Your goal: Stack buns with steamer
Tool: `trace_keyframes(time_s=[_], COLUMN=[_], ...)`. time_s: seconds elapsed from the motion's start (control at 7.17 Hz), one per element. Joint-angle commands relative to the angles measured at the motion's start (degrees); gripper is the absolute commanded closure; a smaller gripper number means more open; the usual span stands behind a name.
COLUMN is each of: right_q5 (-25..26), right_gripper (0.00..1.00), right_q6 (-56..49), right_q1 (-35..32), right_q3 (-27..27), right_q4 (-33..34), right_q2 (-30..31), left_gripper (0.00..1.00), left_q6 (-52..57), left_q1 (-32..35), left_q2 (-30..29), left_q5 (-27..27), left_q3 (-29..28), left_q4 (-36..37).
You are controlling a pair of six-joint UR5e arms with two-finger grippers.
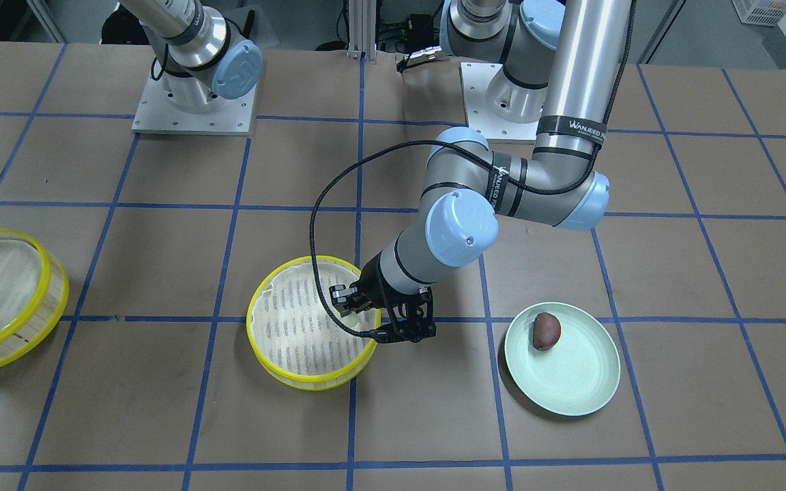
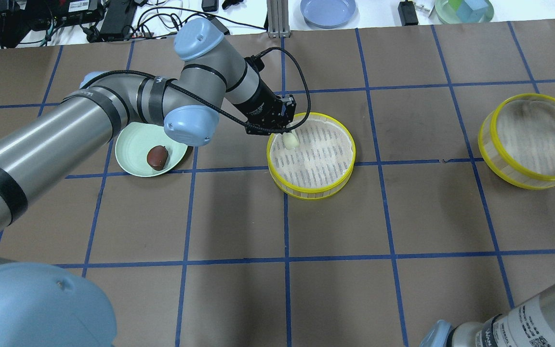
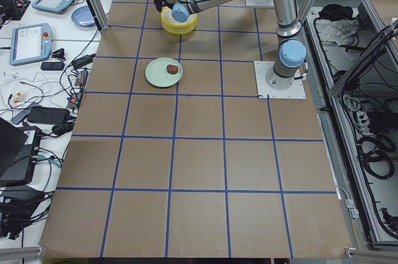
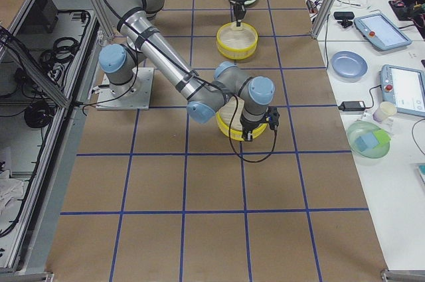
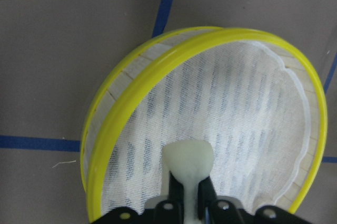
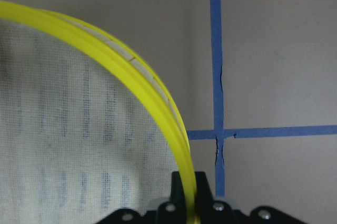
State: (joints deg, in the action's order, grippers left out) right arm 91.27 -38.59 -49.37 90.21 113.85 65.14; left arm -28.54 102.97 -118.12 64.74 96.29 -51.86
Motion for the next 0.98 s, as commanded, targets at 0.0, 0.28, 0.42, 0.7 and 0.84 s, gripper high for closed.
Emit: trace_keyframes(time_s=[0.0, 0.28, 0.42, 0.7, 0.84], right_q5=[0.1, 0.1, 0.2, 0.1, -0.5], right_gripper=[1.0, 1.0, 1.0, 1.0, 1.0], right_q6=[3.2, 6.9, 8.8, 11.5, 14.1], right_q1=[-1.1, -3.4, -4.8, -5.6, -6.9], right_q3=[0.1, 0.1, 0.1, 0.2, 0.2], right_q4=[-2.7, -5.6, -6.9, -9.8, -10.5], right_q2=[2.7, 5.5, 6.6, 9.0, 9.7], left_gripper=[0.0, 0.0, 0.0, 0.0, 0.0], left_q6=[0.1, -0.5, 0.0, 0.2, 0.3], left_q1=[0.0, 0.0, 0.0, 0.0, -0.7], left_q2=[-0.3, 0.1, 0.3, 0.7, 2.1], left_q5=[0.0, -0.1, 0.1, 0.2, 0.8], left_q3=[0.6, 0.1, 0.0, -0.1, -0.8], left_q4=[0.5, 0.8, 0.7, 0.3, -0.5])
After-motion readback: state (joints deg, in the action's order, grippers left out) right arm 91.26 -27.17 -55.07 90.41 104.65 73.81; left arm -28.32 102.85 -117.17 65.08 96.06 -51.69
